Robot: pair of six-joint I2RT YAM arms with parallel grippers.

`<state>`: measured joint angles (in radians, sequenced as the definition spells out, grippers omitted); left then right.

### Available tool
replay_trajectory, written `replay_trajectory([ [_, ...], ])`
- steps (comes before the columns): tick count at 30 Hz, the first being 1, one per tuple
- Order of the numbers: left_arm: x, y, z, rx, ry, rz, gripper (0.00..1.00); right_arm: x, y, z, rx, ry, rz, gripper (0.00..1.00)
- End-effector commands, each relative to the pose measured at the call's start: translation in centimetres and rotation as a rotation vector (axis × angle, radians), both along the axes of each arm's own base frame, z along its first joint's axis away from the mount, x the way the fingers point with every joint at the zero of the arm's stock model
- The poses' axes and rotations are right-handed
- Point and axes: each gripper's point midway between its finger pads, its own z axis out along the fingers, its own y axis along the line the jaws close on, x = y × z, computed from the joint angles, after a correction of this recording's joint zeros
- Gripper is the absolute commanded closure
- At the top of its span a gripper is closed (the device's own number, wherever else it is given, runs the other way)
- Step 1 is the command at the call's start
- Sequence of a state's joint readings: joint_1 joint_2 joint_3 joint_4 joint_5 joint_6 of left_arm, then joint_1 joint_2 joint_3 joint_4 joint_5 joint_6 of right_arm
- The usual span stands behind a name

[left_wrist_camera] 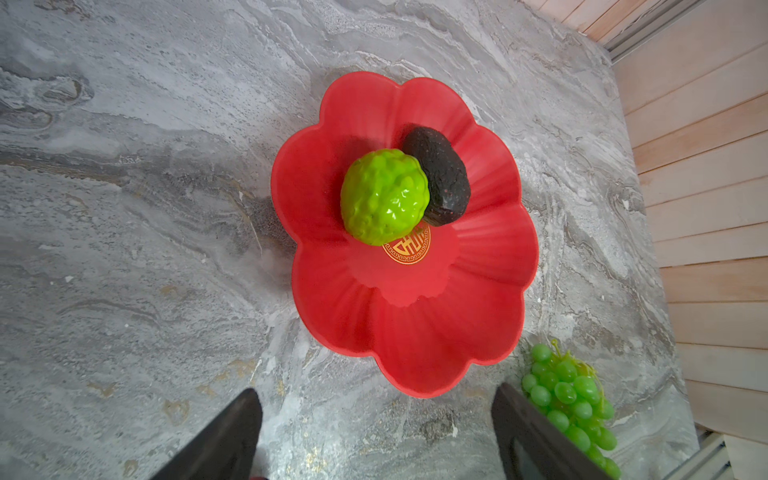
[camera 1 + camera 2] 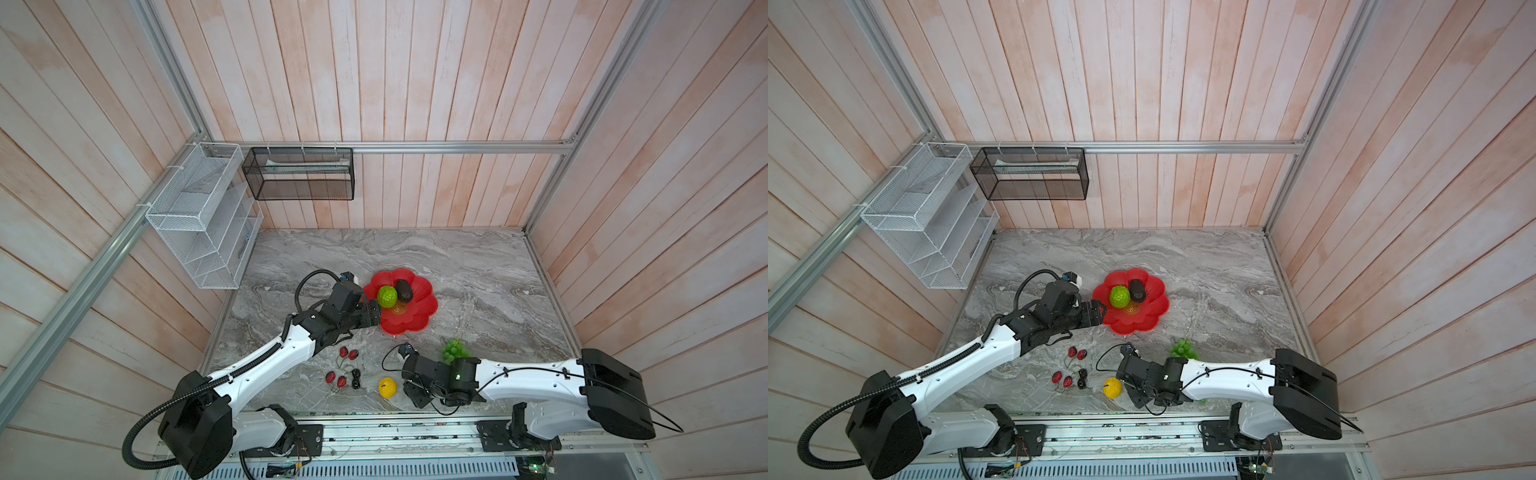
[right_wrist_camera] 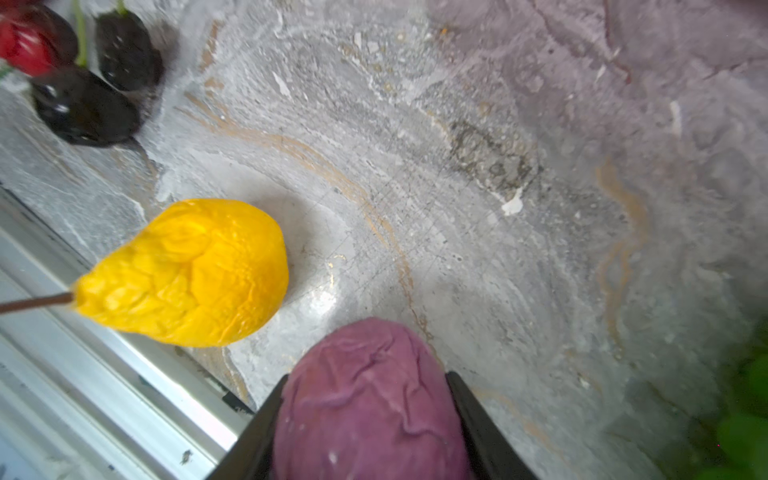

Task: Place and organize the fake fruits in the fruit bowl
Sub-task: 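Grasp the purple fig with the right gripper while the left gripper draws back, then carry the purple fig into the bowl and release it with the right gripper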

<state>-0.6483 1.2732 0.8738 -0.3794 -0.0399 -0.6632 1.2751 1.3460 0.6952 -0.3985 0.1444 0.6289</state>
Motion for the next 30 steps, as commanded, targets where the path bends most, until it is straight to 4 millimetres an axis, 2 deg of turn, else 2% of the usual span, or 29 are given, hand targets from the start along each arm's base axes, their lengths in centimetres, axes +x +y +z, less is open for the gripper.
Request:
replay_trajectory([
  [1,-0.4,1.1,-0.5,0.019,0.008,0.035,0.11,1.6,-0.6,2.1,0.054,-0.019,-0.045,0.52],
  [6,-1.1,1.8,-1.3,0.008,0.026,0.061,0.11,5.4,0.0,6.5,0.168,-0.092,-0.059,0.52],
  [11,-1.8,2.3,-1.3,-0.011,0.028,0.075,0.11,11.0,-0.4,8.3,0.251,-0.121,-0.094,0.52],
  [14,-2.4,2.8,-0.8,-0.01,0.025,0.08,0.11,14.1,-0.2,8.1,0.261,-0.143,-0.112,0.52],
  [17,-2.9,3.6,-0.4,0.003,0.018,0.091,0.11,16.5,1.0,7.8,0.284,-0.147,-0.102,0.52],
  [19,-3.1,4.1,-0.4,0.002,0.012,0.103,0.11,17.9,2.0,7.0,0.277,-0.137,-0.081,0.52],
  [23,-3.3,4.5,-0.4,-0.004,0.021,0.112,0.11,19.6,3.1,4.5,0.208,-0.06,-0.038,0.52],
  [27,-3.4,4.8,-0.4,-0.006,0.019,0.118,0.11,20.5,3.8,3.1,0.245,-0.038,-0.035,0.51],
  [30,-3.5,4.7,-0.7,-0.001,0.025,0.11,0.11,21.2,3.8,2.0,0.203,-0.027,-0.037,0.51],
])
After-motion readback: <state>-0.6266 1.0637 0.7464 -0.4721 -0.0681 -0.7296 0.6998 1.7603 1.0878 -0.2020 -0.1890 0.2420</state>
